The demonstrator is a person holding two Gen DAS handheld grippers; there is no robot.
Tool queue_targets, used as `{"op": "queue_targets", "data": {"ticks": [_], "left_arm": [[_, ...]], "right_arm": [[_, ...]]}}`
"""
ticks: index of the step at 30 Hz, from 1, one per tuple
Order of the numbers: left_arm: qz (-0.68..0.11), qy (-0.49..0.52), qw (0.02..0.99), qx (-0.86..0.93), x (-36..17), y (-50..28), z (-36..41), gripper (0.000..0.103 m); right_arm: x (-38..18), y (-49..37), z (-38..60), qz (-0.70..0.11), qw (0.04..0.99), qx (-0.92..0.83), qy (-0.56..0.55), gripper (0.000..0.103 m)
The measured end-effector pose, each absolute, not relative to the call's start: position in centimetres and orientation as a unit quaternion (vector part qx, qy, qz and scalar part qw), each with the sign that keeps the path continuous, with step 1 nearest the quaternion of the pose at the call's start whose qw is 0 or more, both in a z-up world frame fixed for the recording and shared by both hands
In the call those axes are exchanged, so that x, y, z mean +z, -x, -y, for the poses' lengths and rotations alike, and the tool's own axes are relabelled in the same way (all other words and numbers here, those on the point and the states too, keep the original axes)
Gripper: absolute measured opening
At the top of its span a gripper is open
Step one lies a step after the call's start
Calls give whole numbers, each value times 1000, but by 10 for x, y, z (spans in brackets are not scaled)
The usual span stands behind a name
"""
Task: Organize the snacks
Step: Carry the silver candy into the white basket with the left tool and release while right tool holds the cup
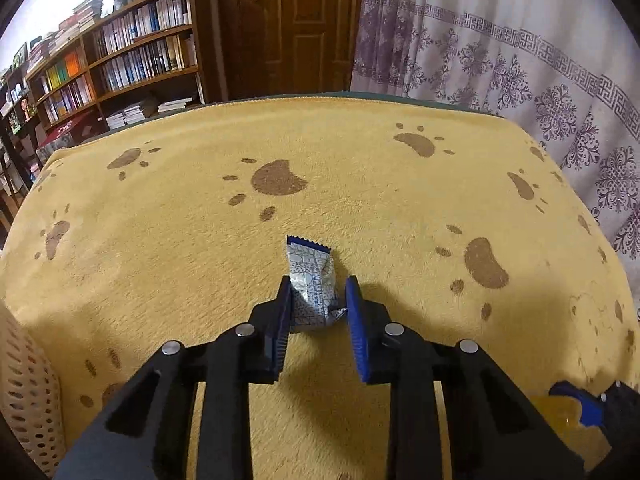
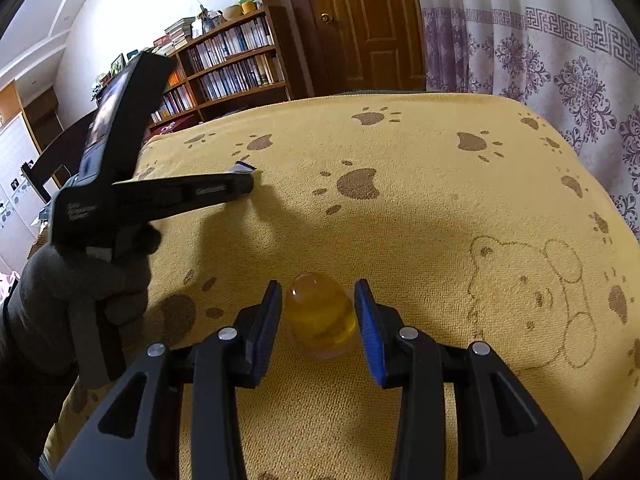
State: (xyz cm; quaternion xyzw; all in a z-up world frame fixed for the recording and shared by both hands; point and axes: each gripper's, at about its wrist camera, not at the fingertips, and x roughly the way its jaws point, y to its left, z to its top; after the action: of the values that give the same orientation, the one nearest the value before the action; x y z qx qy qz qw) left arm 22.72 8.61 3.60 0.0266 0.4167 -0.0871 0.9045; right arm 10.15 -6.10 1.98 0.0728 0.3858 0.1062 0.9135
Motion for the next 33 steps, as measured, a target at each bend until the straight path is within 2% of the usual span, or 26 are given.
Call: {"op": "queue_targets", "data": {"ticks": [2, 4, 7, 14, 18, 22, 24, 26, 29, 33], "left_arm": [[-401, -38, 911, -87, 44, -214, -87, 27], [-387, -43, 916, -91, 52, -202, -88, 27], [-364, -40, 925, -100, 70, -180, -92, 27], [-309, -35, 944, -112, 107, -124, -113, 27], [-298, -21, 948, -106, 118, -107, -128, 27], [-289, -12, 952, -98, 124, -94, -140, 27], [-282, -18, 955, -89, 127, -87, -144, 27], [-275, -21, 958, -84, 130, -80, -148, 27], [-268, -21, 960, -82, 135, -72, -156, 27], [-262, -19, 962, -72, 137, -65, -167, 27]], "right_arm": [[20, -102, 63, -385, 913, 108, -77, 41], [21, -101, 65, -382, 914, 108, -81, 51], [22, -98, 65, -381, 915, 109, -82, 58], [27, -89, 51, -388, 911, 123, -65, 60], [22, -88, 41, -394, 913, 105, -33, 61], [20, -93, 46, -400, 910, 94, -49, 60], [19, -97, 48, -403, 908, 91, -62, 58], [16, -102, 47, -409, 906, 85, -59, 52], [16, -101, 44, -408, 910, 60, -41, 37], [18, -96, 44, -401, 914, 52, -41, 36]]}}
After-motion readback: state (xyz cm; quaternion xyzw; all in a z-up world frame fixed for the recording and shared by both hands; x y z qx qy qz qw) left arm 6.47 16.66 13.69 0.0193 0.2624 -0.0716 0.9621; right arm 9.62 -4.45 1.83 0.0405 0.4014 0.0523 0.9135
